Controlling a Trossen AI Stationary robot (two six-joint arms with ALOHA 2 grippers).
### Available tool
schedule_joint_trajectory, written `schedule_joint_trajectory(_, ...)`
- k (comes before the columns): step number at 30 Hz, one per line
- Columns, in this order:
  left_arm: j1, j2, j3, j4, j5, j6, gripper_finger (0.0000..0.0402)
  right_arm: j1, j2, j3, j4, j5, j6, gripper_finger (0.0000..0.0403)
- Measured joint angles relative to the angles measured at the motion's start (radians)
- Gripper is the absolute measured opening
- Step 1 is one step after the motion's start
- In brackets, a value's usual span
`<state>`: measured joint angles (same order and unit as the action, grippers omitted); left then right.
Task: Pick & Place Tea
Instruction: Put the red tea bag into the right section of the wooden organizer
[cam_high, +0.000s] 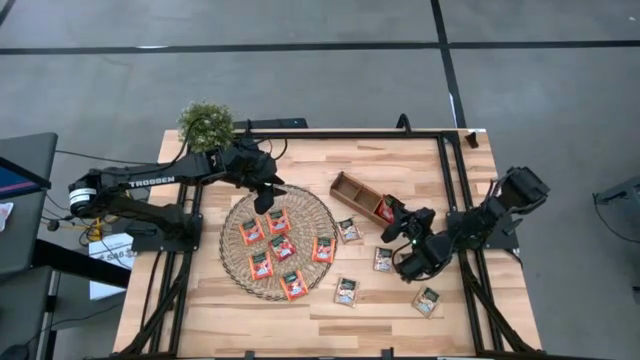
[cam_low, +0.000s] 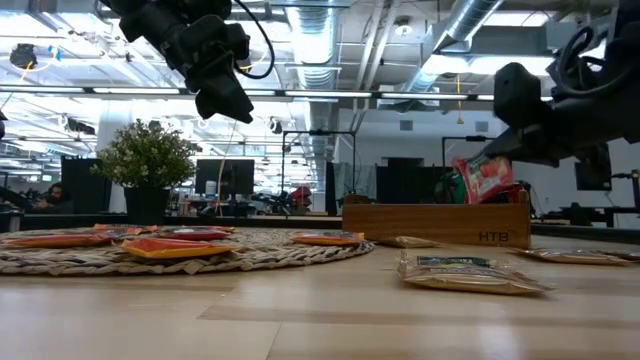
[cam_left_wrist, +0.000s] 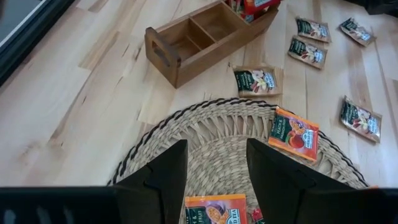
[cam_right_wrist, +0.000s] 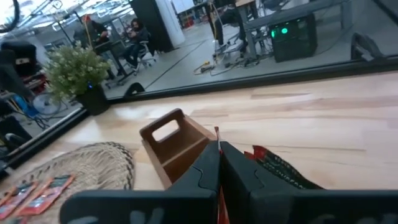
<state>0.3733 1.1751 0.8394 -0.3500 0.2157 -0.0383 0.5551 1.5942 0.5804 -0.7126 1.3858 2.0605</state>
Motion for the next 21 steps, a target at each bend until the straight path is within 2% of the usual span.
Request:
schedule_joint_trajectory(12,0.0,0.0,0.0,0.0,0.0,0.0,0.0156,-0.04,0.015,0.0,0.011,-0.003,0.0,0.0)
schedule_joint_trajectory(21,0.0,0.0,0.0,0.0,0.0,0.002,0.0156,-0.04,0.015,0.0,0.019,-0.053,0.0,0.0)
